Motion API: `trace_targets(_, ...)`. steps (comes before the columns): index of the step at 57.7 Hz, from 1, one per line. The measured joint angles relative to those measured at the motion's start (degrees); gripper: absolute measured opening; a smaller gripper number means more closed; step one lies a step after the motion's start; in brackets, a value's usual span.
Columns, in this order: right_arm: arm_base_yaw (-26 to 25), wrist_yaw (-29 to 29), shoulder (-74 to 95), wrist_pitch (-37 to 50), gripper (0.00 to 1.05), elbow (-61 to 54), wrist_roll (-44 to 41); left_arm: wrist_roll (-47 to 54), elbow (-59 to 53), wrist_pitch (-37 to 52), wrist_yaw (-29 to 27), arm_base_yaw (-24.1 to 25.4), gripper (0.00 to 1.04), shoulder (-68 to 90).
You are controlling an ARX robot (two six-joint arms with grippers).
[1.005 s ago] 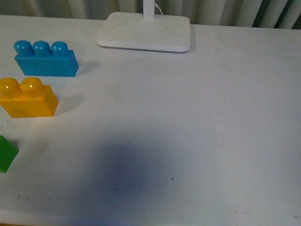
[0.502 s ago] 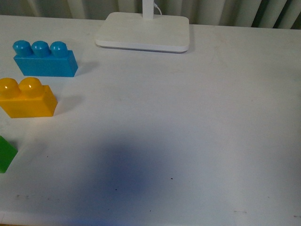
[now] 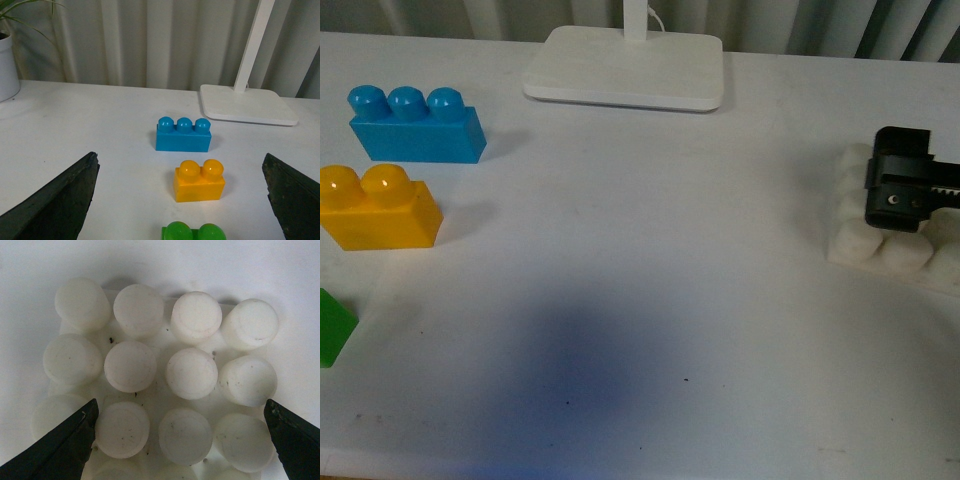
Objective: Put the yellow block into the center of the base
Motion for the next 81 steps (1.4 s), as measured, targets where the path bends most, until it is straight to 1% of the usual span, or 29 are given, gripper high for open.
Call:
trace_targets(5,3.6,1.3,0.7,-0.9,0.96,0.9,2.3,0.0,0.0,0.0,0.0,0.0,0.98,0.0)
trace_targets(20,10.7,4.1,2.9,-2.7,0.96,3.7,7.3,0.0,0.0,0.0,0.0,0.0,0.98,0.0)
trace_targets(42,16.4,7.8,7.8,-5.8,0.96,9.7,14.4,0.0,0.0,0.0,0.0,0.0,0.98,0.0)
trace_targets(53,19.6,8.2,9.5,-6.6,0.96,12.0,16.2,0.0,0.0,0.0,0.0,0.0,0.98,0.0)
trace_targets(64,21.0,8.5,10.8,-7.4,0.96,14.1,17.4,0.0,0.0,0.0,0.0,0.0,0.98,0.0)
trace_targets(71,21.0,8.7,10.7,-7.4,0.96,14.3,17.6,0.0,0.0,0.0,0.0,0.0,0.98,0.0)
trace_targets(76,20.4,8.5,10.0,-6.7,0.96,13.7,17.1,0.0,0.0,0.0,0.0,0.0,0.98,0.0)
trace_targets(81,18.9,6.7,8.1,-5.4,0.96,12.1,15.7,0.0,0.0,0.0,0.0,0.0,0.98,0.0)
